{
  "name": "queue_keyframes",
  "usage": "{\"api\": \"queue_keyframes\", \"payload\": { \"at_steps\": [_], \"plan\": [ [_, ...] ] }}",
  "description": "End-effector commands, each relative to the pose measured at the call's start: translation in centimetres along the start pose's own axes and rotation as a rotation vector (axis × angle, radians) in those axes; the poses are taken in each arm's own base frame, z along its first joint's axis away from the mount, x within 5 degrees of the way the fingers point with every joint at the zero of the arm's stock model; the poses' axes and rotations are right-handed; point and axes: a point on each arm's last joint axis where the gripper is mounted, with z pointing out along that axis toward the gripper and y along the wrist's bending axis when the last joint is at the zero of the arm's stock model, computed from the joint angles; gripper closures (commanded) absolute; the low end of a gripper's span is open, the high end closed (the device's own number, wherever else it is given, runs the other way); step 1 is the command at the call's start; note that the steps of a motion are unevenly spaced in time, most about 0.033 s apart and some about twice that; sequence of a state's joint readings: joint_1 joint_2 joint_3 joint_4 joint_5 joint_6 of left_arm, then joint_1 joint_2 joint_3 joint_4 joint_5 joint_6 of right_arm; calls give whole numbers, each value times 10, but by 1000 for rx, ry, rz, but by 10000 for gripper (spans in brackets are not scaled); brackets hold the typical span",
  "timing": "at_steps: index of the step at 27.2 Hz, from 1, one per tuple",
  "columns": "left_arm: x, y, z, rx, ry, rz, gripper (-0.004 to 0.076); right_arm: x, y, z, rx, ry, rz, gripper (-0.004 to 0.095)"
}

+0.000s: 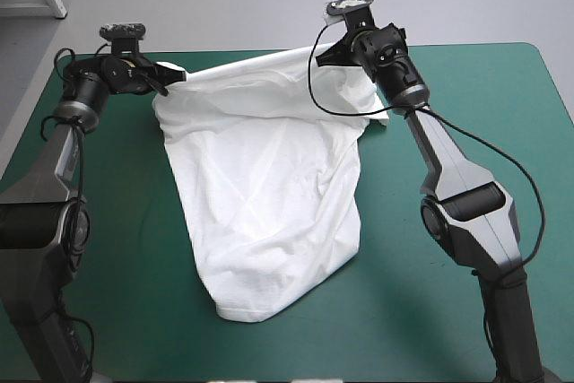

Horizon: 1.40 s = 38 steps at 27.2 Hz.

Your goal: Fold the cloth

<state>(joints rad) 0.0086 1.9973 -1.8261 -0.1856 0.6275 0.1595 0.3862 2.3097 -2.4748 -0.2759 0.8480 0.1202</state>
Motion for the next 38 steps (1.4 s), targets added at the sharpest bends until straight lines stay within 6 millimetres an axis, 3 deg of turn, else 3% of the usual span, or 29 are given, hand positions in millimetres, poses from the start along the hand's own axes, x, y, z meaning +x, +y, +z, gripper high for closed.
{"api": "queue_keyframes", "payload": {
  "at_steps": [1,2,5,7,10,17,21,25,32,35,38],
  "plan": [
    [-10,2,6,14,-96,-57,617,-15,-16,-6,-20,-111,81,876],
    [-5,2,18,22,-95,-80,532,-9,-17,5,-60,-105,123,784],
    [7,1,40,54,-54,-143,262,4,-28,22,-83,-67,154,317],
    [7,-1,33,73,-4,-133,215,-1,-37,6,-67,-24,120,155],
    [-2,-7,9,102,49,-108,219,-11,-45,-29,-61,34,100,162],
    [-16,-15,-79,91,152,-6,221,-31,-61,-130,-55,136,73,236],
    [-11,-18,-117,79,252,23,240,-41,-61,-178,-128,72,103,289],
    [1,-22,-138,104,345,11,241,-36,-62,-220,-163,64,120,313],
    [46,-37,-173,150,380,-9,241,16,-58,-246,-185,227,124,342],
    [65,-40,-168,133,343,-8,241,43,-52,-250,-209,310,129,342],
    [86,-40,-148,131,343,-36,241,72,-46,-248,-245,402,145,342]
  ]
}}
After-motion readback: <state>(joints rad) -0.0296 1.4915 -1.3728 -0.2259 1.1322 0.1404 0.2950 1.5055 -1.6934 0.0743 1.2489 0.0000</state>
